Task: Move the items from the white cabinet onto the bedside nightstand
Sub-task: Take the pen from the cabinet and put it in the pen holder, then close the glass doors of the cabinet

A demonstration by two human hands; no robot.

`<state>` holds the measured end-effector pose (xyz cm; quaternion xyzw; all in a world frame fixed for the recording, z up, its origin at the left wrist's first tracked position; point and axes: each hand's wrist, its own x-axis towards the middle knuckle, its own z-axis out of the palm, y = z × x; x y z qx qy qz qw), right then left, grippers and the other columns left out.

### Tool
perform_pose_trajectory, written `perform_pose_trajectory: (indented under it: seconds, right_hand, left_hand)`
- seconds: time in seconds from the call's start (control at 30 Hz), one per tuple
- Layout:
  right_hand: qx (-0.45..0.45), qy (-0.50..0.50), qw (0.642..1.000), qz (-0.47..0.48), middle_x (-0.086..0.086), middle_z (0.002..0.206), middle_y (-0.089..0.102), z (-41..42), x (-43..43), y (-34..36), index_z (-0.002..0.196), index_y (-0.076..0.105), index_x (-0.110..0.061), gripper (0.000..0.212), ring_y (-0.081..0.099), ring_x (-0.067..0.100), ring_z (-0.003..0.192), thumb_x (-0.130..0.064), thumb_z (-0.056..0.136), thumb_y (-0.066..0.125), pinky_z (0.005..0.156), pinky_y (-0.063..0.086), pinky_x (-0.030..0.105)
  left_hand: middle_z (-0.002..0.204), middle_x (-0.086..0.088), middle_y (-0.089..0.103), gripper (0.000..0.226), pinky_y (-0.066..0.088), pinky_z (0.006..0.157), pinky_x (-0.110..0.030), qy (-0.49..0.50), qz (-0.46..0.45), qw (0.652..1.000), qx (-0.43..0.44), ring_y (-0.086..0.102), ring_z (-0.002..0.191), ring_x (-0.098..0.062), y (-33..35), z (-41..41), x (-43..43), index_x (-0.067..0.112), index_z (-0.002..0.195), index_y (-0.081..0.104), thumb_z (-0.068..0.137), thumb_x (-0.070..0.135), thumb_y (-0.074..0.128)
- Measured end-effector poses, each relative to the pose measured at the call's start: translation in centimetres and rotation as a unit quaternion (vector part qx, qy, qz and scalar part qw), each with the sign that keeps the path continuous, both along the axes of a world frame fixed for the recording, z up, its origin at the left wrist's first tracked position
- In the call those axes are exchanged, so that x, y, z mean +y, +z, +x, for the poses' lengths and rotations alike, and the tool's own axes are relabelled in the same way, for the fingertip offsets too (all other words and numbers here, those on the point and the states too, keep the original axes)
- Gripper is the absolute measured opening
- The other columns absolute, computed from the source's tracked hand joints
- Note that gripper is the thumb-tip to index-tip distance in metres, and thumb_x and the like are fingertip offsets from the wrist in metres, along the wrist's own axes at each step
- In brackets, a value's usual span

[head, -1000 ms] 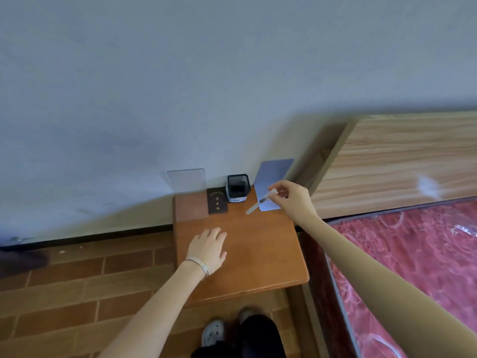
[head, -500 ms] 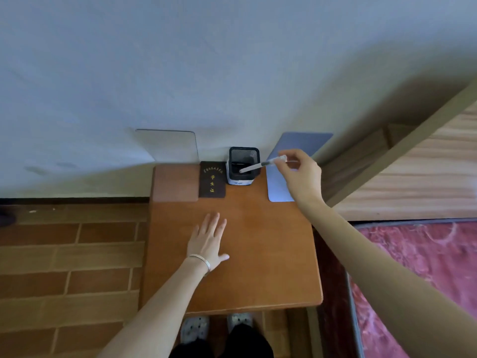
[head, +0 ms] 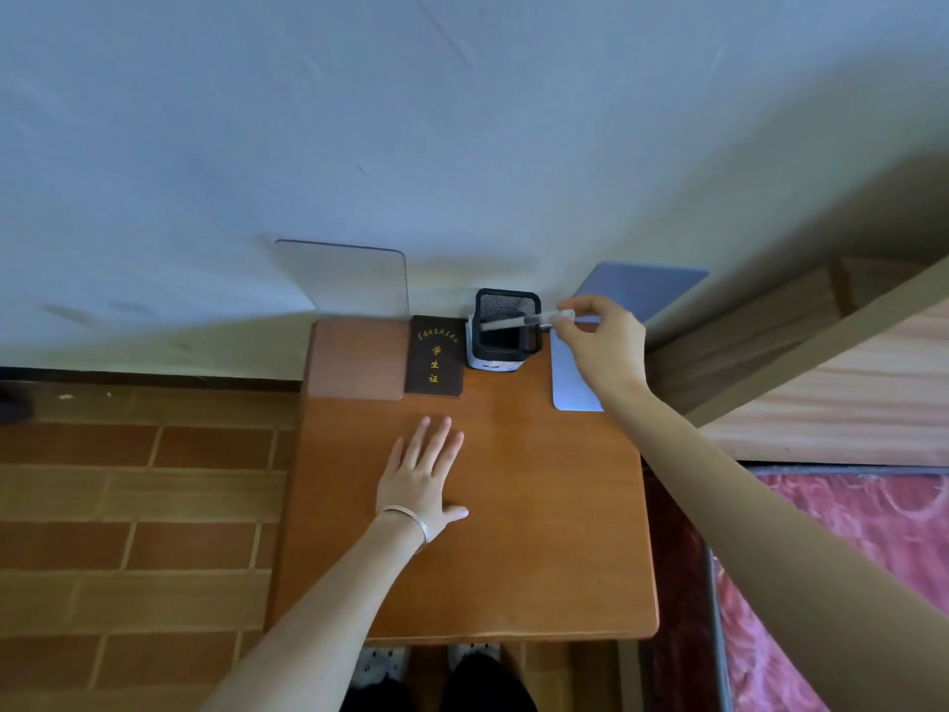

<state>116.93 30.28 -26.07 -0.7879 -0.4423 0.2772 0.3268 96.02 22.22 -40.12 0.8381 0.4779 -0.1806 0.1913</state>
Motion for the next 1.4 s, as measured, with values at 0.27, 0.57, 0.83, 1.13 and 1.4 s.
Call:
perform_pose_trajectory:
  seconds: [0.27, 0.57, 0.83, 1.13, 1.4]
  right_hand:
    - [-0.029, 0.015, 0.998, -0.049, 0.001, 0.089, 0.063, -0.6, 0.0, -2.1, 0.089, 0.061, -0.013, 0.005, 0.058, 0.017, 0.082, -0.017, 0.087, 0.059, 0.054, 0.046, 0.023]
    - [-0.043, 0.031, 0.999, -0.001, -0.005, 0.084, 0.064, -0.5, 0.7, -3.2, 0.08, 0.06, -0.015, 0.014, 0.054, 0.011, 0.081, -0.027, 0.084, 0.065, 0.067, 0.042, 0.026]
    - [-0.101, 0.073, 0.99, -0.072, 0.007, 0.125, 0.046, 0.2, -0.6, -4.6, 0.113, 0.058, -0.016, 0.033, 0.045, 0.025, 0.114, -0.027, 0.082, 0.066, 0.087, 0.044, 0.037]
    - [-0.323, 0.329, 0.867, -0.187, 0.001, 0.131, 0.049, 2.5, -7.6, 3.7, 0.129, 0.044, -0.02, 0.043, 0.041, 0.022, 0.121, -0.018, 0.086, 0.046, 0.099, 0.025, 0.032]
    - [-0.346, 0.254, 0.899, -0.088, 0.005, 0.112, 0.062, 5.4, -14.8, 17.2, 0.115, 0.058, -0.016, 0.041, 0.058, 0.025, 0.105, -0.031, 0.078, 0.05, 0.093, 0.043, 0.043]
  left_hand:
    - [0.148, 0.002, -0.033, 0.095, -0.003, 0.115, -0.043, -0.002, -0.001, 1.0, 0.002, -0.023, 0.139, -0.025, -0.2, -0.1, 0.0, 0.024, 0.145, -0.017, 0.084, 0.066, 0.042]
    - [0.145, 0.003, -0.035, 0.094, -0.003, 0.115, -0.043, -0.002, -0.007, 1.0, 0.002, -0.024, 0.139, -0.025, -0.5, -0.2, 0.0, 0.025, 0.144, -0.018, 0.084, 0.067, 0.041]
    - [0.152, -0.001, -0.026, 0.09, 0.005, 0.116, -0.043, -0.018, -0.004, 1.0, 0.023, -0.019, 0.14, -0.027, 0.5, 0.0, 0.1, 0.022, 0.146, -0.013, 0.087, 0.06, 0.042]
    - [0.118, -0.001, 0.055, 0.041, 0.042, 0.083, -0.033, -0.084, 0.032, 0.993, 0.079, 0.051, 0.108, -0.021, 13.0, 2.0, 3.7, 0.02, 0.123, 0.05, 0.091, 0.043, 0.042]
    - [0.087, 0.002, 0.067, 0.03, 0.046, 0.073, -0.036, -0.191, 0.167, 0.964, -0.076, 0.062, 0.083, -0.02, 30.5, 7.1, 3.1, 0.019, 0.1, 0.066, 0.08, 0.039, 0.057]
